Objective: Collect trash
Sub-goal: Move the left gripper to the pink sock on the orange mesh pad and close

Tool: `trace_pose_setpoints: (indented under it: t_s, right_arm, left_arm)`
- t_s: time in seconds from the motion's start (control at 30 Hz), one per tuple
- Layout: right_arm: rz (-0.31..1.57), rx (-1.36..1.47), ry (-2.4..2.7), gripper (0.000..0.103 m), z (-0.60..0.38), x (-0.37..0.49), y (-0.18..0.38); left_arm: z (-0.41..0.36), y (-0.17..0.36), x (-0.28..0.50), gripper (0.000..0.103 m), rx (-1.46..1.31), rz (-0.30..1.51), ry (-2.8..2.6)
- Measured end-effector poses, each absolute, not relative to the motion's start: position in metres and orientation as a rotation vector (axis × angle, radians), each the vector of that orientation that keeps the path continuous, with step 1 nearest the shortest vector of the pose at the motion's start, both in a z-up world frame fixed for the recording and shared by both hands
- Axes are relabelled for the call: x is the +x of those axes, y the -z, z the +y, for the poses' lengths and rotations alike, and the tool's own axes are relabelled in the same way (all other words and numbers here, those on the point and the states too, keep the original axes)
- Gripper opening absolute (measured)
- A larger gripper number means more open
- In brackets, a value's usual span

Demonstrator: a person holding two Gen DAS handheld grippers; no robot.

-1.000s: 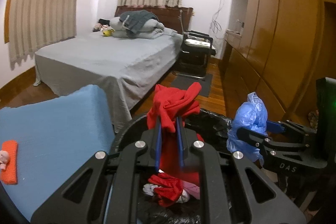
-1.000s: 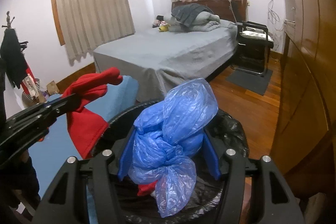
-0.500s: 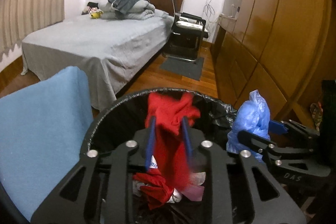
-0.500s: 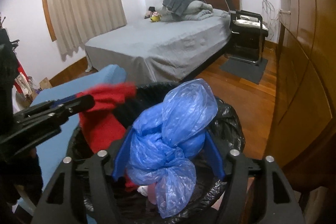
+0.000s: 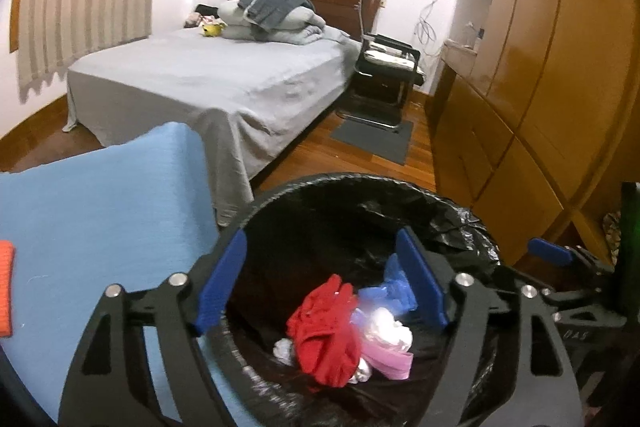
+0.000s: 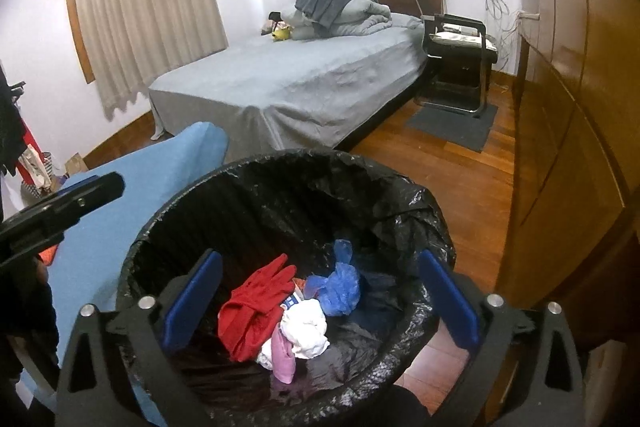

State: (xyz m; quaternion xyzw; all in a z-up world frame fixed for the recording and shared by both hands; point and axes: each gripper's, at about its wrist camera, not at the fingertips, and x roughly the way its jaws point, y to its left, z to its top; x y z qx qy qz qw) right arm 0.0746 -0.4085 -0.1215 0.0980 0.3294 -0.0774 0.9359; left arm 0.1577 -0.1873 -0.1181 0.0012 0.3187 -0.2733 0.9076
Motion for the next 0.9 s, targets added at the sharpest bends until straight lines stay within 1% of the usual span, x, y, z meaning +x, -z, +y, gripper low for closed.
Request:
trace_pose_setpoints:
  t_s: [0.17,0.37,0.5,0.9]
  right_arm:
    - [0.654,0.201,0.128,0.097,-0.391,0.070,0.110]
    - [0.627,0.179,0.039,0.097,-0.348,0.087,0.096]
    - [0.632,0.147,-0.042,0.097,-0.305,0.112,0.099]
    - [0.666,0.081,-0.198,0.097,-0.188,0.177,0.128]
  left_arm:
    - [-0.154,0.106,0.149,0.086,-0.017,0.628,0.503]
    - [-0.102,0.097,0.137,0.086,-0.025,0.598,0.393]
    - [-0.065,0.096,0.134,0.086,-0.031,0.584,0.311]
    - [0.076,0.125,0.153,0.086,-0.089,0.627,0.018]
